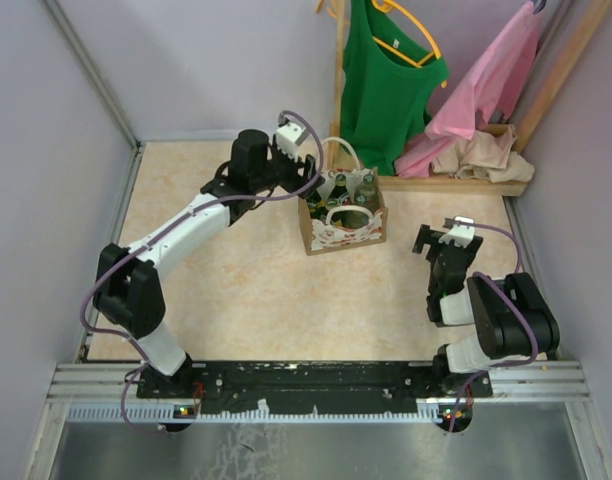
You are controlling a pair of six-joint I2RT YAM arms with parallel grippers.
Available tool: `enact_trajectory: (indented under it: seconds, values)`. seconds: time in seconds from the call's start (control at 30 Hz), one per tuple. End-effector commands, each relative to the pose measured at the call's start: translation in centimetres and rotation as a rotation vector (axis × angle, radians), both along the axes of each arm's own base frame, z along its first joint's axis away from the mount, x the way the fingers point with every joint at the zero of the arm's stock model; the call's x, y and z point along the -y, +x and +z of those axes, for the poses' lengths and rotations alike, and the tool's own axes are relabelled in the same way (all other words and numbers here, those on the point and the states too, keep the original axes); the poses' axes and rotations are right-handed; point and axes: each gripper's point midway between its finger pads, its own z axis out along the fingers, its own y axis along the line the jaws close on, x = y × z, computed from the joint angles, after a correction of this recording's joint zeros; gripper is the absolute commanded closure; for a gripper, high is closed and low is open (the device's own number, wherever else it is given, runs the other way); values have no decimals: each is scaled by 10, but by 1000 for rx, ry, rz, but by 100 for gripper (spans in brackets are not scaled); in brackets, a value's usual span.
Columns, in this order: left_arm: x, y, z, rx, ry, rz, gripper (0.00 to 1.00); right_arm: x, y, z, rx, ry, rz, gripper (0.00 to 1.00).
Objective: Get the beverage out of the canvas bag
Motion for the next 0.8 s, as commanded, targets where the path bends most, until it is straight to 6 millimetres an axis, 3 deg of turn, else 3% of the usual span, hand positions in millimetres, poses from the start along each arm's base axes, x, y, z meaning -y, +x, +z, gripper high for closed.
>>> enact_trajectory:
  seconds: [0.0,0.13,0.5,0.77]
  values:
    - [-4,21,-4,119,97,89,28,0,8,24,83,8,-5,1]
    - [-2,25,-7,143,94,105,30,0,8,24,83,9,-5,1]
    - [-10,26,-35,145,99,154,19,0,8,24,83,9,-5,1]
    - [-9,30,-53,151,96,162,24,0,8,24,84,8,-5,1]
